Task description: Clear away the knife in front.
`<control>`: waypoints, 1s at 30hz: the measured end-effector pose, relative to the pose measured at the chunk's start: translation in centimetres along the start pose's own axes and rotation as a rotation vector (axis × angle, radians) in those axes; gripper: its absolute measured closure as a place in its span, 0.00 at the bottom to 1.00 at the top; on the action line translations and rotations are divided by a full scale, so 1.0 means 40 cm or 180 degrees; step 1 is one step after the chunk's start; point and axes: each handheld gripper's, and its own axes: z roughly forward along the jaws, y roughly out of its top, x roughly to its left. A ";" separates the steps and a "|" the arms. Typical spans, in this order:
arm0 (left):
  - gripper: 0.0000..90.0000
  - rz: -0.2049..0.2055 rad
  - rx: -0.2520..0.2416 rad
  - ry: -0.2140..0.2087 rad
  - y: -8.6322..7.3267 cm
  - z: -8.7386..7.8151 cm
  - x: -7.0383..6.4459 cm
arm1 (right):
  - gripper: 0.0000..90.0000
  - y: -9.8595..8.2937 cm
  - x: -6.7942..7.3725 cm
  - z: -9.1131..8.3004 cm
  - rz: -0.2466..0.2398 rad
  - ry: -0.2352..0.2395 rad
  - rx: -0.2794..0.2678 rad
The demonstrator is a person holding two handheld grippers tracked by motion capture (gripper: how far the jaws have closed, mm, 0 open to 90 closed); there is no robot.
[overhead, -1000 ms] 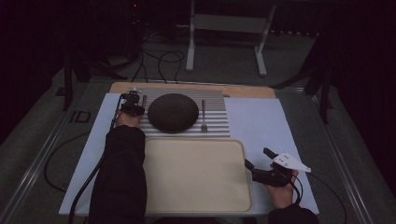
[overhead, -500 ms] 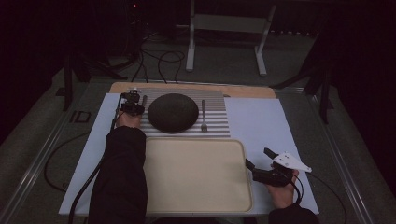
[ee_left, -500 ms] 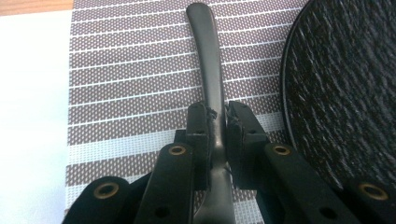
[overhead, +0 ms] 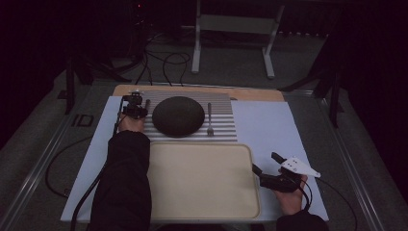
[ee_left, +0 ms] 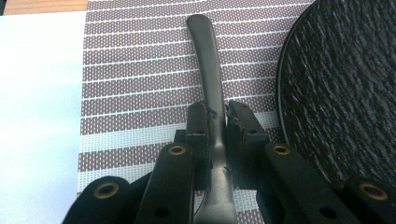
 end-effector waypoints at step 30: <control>0.90 0.0060 -0.0276 -0.0027 -0.007 -0.097 -0.056 | 0.10 0.002 0.004 0.004 -0.0016 0.0032 0.0003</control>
